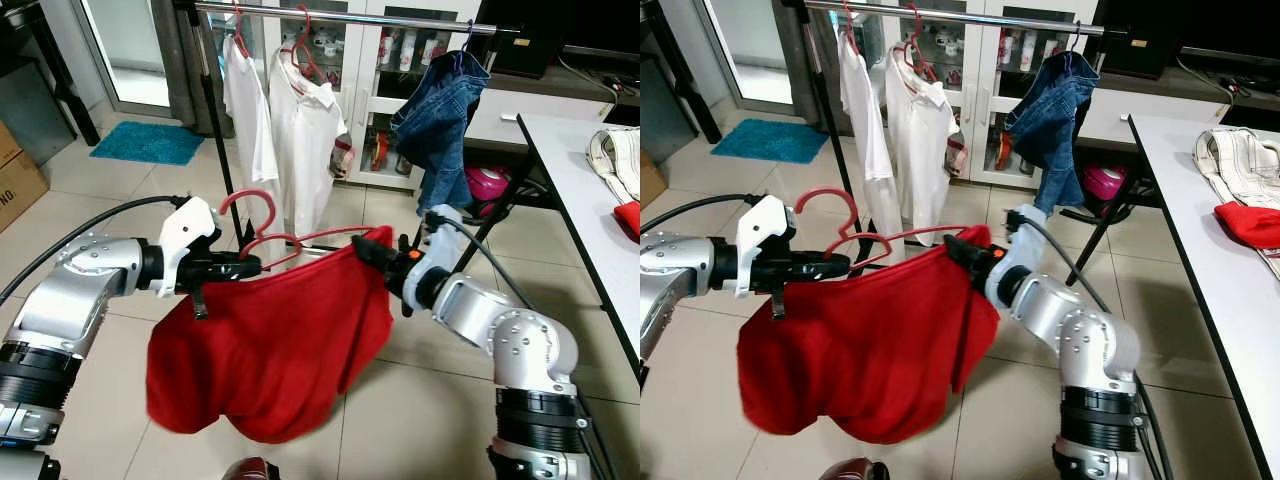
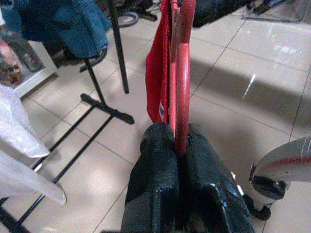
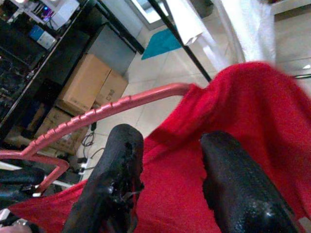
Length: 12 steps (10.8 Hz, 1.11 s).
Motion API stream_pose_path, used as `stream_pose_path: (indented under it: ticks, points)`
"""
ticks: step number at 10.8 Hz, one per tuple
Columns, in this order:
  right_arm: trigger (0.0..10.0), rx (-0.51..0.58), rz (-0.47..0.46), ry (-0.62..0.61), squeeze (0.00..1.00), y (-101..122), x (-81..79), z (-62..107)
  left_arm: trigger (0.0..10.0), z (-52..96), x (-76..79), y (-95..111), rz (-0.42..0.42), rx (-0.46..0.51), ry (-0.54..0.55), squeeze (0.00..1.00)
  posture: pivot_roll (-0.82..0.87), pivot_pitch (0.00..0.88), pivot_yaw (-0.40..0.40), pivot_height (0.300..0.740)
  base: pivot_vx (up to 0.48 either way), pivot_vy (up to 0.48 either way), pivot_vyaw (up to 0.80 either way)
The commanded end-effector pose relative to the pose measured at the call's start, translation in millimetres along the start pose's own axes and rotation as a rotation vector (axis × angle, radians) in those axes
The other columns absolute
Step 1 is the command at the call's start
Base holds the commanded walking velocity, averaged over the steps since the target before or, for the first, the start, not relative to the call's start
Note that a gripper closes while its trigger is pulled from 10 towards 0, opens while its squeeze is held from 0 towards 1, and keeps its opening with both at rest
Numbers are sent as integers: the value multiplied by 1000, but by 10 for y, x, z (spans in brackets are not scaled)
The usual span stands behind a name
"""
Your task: Hang hanger
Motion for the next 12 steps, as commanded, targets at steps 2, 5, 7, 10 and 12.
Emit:
stream_pose_path:
  ticks: [2, 5, 7, 10, 12]
  points:
    - [10000, -7, 6, 5, 0, 22, -24, -18, 0, -8, 18, 106, -30, 26, -16, 0, -8, 0, 15, 740, 0, 0, 0]
    - [10000, -20, 30, -20, 0, -1, 21, -26, 0, -30, 60, 115, -32, 20, -40, 0, -9, 0, 15, 740, 0, 0, 0]
    - [0, -16, 18, -22, 0, 1, 38, -18, 0, -25, 54, 121, -34, 20, -37, 0, -10, 0, 15, 740, 0, 0, 0]
    - [0, -16, 23, -30, 0, 5, 77, -7, 0, 6, 26, 108, -33, 11, -25, 0, -12, 0, 10, 740, 0, 0, 0]
    - [0, 4, 40, -36, 0, 35, 121, 15, 0, 22, 7, 98, -34, 8, -9, 0, -11, 0, 5, 740, 0, 0, 0]
Point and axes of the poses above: a point about 5 cm out from each wrist's last joint towards the gripper, its own z axis pointing back from the gripper into the wrist, its own y axis along the axis of the wrist's last joint, x = y × z, the point moved 3 cm from there along -z, pointing out of the wrist towards the gripper, and after that the axes turned 2 degrees about z, right-handed, at the moved point
